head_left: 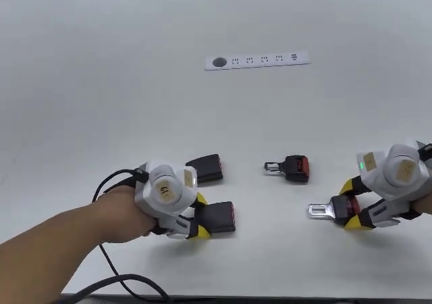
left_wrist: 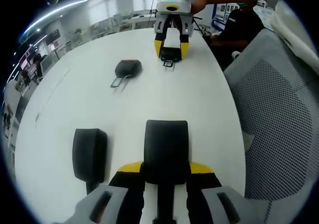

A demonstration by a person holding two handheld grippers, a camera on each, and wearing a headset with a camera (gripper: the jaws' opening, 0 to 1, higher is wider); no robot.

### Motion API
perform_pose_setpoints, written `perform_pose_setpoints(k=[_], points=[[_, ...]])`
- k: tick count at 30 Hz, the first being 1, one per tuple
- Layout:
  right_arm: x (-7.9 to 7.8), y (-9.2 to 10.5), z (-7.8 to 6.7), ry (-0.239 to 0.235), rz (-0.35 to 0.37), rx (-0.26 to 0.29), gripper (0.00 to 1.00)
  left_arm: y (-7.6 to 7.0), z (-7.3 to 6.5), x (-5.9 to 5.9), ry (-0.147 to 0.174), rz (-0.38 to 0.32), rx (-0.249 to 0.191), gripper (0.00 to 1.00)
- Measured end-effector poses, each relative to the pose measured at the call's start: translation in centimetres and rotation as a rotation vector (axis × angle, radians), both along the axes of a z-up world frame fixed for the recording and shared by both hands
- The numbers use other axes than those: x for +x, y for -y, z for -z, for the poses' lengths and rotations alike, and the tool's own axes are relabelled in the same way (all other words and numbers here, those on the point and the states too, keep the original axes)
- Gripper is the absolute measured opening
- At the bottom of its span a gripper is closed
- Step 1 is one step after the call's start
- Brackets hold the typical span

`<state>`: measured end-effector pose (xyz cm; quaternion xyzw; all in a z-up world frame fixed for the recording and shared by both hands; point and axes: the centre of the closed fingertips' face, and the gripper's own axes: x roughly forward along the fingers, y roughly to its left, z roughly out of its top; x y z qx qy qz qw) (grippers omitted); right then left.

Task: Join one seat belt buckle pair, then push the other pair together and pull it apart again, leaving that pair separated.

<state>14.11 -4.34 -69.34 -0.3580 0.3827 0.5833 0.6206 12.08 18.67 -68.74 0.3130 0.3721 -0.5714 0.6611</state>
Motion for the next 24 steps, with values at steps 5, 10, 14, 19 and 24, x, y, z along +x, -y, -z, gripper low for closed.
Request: perform_pose_setpoints(k=[5,10,14,19,24], points=[[-0.4,-2.0,0.0,0.009,0.002,0.026,0.34,0.1,0.0,0.0,-0.002,0.007,0.005,0.33],[-0.9,-4.4,-0.1,0.016,-0.006,0.064,0.34,0.2,-0.1,-0.1,-0.006,0.010,0.009,0.33],[-1.0,-6.0,0.0,0.017,-0.014,0.095,0.34,0.1,0.1,0.0,-0.006,0.011,0.007,0.33],[-0.9,-8.8,0.1,0.019,0.006,0.169,0.34,0.1,0.1,0.0,-0.007,0.022,0.008,0.33],[-1.3,-11.3,-0.1,0.027,0.009,0.210,0.34,0.0,0.2,0.1,-0.007,0.025,0.011,0.33]])
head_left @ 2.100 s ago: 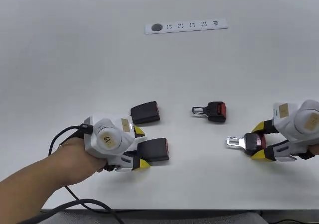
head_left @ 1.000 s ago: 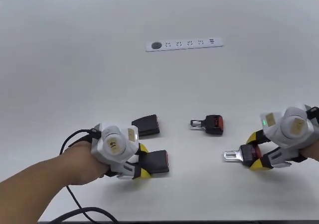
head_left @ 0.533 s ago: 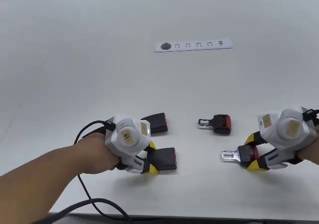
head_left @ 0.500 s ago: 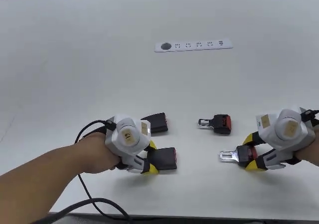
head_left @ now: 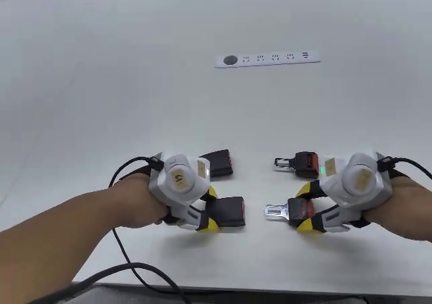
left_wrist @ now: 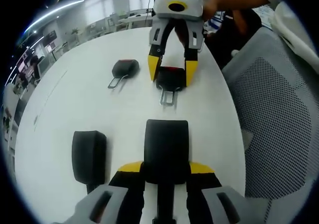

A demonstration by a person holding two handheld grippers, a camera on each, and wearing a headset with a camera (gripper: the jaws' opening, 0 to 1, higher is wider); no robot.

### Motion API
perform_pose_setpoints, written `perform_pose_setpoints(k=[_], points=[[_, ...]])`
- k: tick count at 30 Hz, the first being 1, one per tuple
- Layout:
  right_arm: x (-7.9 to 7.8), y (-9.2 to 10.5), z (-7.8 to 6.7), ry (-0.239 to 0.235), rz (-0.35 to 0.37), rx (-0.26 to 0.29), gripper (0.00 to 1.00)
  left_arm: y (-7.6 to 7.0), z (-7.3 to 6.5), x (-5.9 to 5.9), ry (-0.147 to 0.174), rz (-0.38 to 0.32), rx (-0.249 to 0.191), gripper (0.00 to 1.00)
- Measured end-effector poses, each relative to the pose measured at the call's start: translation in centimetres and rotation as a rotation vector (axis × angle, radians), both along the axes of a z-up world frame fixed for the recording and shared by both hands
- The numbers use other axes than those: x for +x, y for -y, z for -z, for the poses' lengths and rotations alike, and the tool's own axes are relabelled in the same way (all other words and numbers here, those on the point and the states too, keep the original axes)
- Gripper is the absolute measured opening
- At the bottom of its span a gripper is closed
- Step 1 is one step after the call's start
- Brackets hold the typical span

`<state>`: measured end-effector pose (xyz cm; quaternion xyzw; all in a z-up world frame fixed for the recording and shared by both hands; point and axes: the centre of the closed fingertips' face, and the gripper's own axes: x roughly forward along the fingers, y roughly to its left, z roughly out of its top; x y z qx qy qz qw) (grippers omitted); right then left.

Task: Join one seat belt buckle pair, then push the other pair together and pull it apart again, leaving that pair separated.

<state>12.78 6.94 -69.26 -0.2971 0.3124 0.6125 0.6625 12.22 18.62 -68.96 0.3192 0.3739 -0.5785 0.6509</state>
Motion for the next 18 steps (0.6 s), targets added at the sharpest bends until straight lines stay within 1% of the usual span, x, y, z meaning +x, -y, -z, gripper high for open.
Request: perform_pose_setpoints(k=[7,13,16,18], points=[[0.2,-2.8,-0.1,0.004,-0.015,0.035,0.34,0.0,0.0,0.0,-0.001,0.000,0.007,0.33],[0.1,-3.6,0.0,0.008,-0.026,0.038,0.34,-0.1,0.1,0.1,-0.003,-0.003,0.007,0.33],[-0.1,-4.1,-0.1,0.021,-0.039,0.017,0.34,-0.1,0.1,0.1,-0.002,-0.002,0.008,0.33],[-0.3,-4.6,-0.1,0.026,-0.063,0.003,0.34,-0.1,0.1,0.1,-0.003,0.001,0.011,0.32]])
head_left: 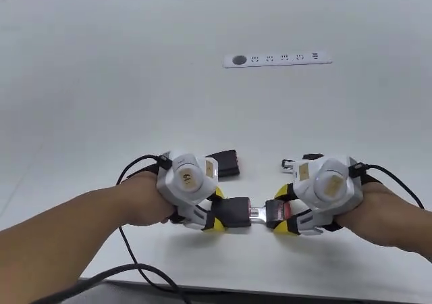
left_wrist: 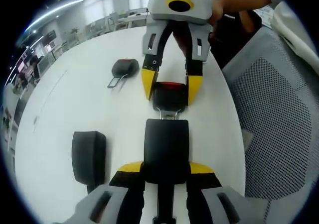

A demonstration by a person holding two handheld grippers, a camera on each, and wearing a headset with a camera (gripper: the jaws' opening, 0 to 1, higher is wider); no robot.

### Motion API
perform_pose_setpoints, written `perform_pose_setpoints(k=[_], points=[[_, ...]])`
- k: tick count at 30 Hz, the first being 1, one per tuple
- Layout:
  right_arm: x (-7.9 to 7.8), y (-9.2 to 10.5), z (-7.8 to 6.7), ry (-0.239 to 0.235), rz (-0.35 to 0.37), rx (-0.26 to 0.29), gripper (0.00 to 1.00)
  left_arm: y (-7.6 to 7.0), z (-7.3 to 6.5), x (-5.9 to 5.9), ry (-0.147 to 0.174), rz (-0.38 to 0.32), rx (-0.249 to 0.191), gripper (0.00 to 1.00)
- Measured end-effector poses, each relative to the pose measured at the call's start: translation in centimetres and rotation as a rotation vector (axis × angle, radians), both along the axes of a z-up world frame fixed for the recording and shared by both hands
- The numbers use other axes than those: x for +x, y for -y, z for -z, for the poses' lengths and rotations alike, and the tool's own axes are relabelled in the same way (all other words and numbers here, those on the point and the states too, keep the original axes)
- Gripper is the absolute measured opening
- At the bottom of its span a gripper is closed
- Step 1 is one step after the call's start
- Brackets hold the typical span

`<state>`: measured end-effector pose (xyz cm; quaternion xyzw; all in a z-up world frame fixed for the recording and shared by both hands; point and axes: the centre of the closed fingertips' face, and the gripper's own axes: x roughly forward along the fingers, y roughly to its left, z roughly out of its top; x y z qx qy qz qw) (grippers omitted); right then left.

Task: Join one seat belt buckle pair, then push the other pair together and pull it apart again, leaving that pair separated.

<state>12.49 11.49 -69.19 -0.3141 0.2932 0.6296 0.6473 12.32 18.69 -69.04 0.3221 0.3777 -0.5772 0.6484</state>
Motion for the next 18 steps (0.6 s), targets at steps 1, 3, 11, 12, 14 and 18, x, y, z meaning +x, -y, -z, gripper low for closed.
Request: perform_pose_setpoints(k=[1,3,11,12,14,18], points=[[0.1,0.3,0.2,0.009,-0.005,-0.033,0.34,0.0,0.0,0.0,0.000,0.003,0.003,0.32],[0.1,0.2,0.1,0.008,-0.014,-0.030,0.34,0.1,0.0,0.0,0.001,0.008,0.006,0.32],[0.1,-0.1,0.0,-0.018,-0.002,-0.032,0.32,0.1,0.0,0.0,0.003,0.032,0.012,0.32],[0.3,-0.1,0.1,-0.020,0.001,-0.038,0.32,0.2,0.0,0.0,0.002,0.032,0.012,0.32],[0.2,-0.3,0.0,-0.015,-0.001,-0.036,0.32,0.2,0.0,0.1,0.003,0.037,0.013,0.31],[0.2,-0.8,-0.2,-0.012,0.014,-0.003,0.32,0.4,-0.1,0.0,0.004,0.042,0.022,0.31]])
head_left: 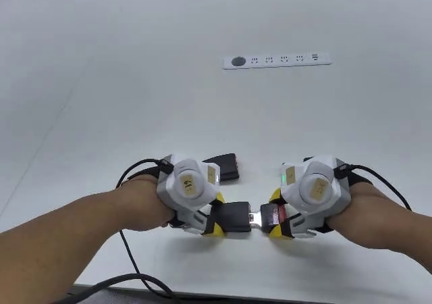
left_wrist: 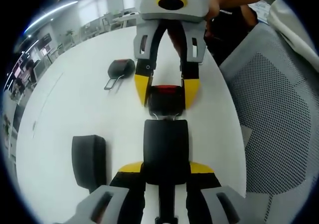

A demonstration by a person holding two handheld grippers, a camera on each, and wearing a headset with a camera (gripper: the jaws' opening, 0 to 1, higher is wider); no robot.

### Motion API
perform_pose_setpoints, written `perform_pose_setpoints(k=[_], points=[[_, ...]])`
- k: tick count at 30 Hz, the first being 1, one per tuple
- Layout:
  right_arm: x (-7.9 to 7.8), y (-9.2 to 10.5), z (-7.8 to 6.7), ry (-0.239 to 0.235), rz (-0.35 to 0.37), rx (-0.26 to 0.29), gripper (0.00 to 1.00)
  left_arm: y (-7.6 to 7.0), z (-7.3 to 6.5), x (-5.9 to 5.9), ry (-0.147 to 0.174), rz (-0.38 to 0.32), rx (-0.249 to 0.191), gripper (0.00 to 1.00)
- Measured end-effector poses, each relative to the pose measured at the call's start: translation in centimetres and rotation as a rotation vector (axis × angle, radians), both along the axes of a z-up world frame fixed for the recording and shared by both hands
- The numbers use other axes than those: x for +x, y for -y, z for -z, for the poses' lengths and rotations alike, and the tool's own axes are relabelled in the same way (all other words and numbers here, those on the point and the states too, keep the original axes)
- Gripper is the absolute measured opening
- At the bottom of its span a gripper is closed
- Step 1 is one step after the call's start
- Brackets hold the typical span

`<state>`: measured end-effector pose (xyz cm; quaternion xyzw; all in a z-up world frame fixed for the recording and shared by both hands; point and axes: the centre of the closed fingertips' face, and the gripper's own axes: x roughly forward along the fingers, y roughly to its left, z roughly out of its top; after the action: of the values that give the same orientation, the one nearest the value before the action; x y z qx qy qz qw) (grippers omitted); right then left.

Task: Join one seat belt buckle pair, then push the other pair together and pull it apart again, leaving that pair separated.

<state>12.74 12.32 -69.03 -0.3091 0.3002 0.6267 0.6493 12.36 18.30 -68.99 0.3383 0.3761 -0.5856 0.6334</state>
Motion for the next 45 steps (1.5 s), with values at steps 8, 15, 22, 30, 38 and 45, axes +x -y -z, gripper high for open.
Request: perform_pose_setpoints(k=[8,15,22,30,38,45], points=[[-0.16,-0.71,-0.04,0.003,0.021,0.010,0.32,0.19,-0.40,-0.14,0.002,0.013,0.005,0.31],[-0.14,-0.43,0.17,0.004,-0.006,-0.017,0.32,-0.30,-0.36,-0.03,-0.004,0.001,0.000,0.31],[-0.08,-0.14,0.21,0.006,-0.006,-0.030,0.31,-0.30,-0.52,-0.24,0.000,0.003,0.011,0.30],[-0.01,-0.06,0.24,0.000,-0.001,-0.038,0.31,-0.40,-0.59,-0.32,-0.002,-0.004,0.009,0.30],[0.15,0.01,0.35,0.003,-0.003,-0.053,0.32,-0.72,-0.22,0.03,-0.004,-0.005,0.019,0.31],[0.02,-0.09,0.28,0.009,0.008,-0.056,0.34,-0.75,-0.01,0.18,-0.006,-0.003,0.042,0.32]])
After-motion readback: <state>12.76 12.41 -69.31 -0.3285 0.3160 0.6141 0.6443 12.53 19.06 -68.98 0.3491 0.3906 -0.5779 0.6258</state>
